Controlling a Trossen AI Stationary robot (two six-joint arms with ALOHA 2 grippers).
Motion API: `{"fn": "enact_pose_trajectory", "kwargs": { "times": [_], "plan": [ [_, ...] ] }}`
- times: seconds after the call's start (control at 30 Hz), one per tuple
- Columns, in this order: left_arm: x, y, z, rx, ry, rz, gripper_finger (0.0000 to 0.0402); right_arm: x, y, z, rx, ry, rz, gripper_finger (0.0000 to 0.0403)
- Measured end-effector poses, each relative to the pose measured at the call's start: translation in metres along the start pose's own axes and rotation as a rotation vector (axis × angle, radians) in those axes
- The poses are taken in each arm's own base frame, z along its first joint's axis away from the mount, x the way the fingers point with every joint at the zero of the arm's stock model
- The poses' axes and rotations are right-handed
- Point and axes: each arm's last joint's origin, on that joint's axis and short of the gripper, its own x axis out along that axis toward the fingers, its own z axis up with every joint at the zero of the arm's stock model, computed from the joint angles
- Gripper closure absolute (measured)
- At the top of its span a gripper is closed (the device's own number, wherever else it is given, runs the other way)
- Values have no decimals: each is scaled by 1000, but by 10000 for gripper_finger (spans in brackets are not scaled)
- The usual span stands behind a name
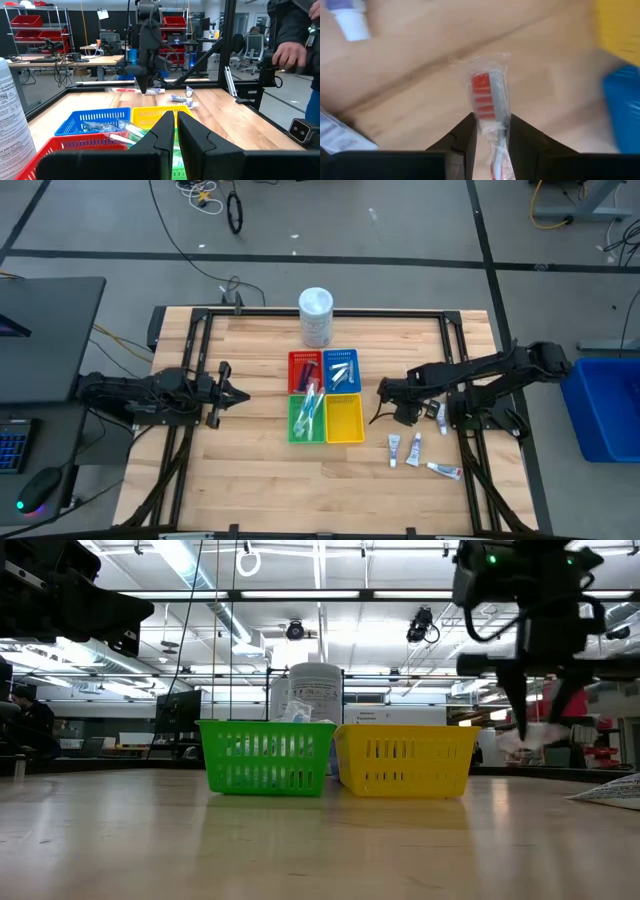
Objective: Pick & Place Travel size toiletries
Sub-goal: Put the orange toothbrush into the green bin
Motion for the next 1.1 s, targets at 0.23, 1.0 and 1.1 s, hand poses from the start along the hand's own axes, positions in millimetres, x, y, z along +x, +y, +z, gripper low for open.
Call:
{"fn": "enact_pose_trajectory", "kwargs": {
  "times": [0.23,1.0,1.1],
  "plan": [
    [0,0,0,0,0,0,374,-41,-25,10,6,-32,-135,313],
    [0,0,0,0,1,0,374,-63,-121,92,-25,-68,-313,311],
    [0,0,0,0,0,0,374,-63,-131,106,-40,-82,-328,314]
  ]
}}
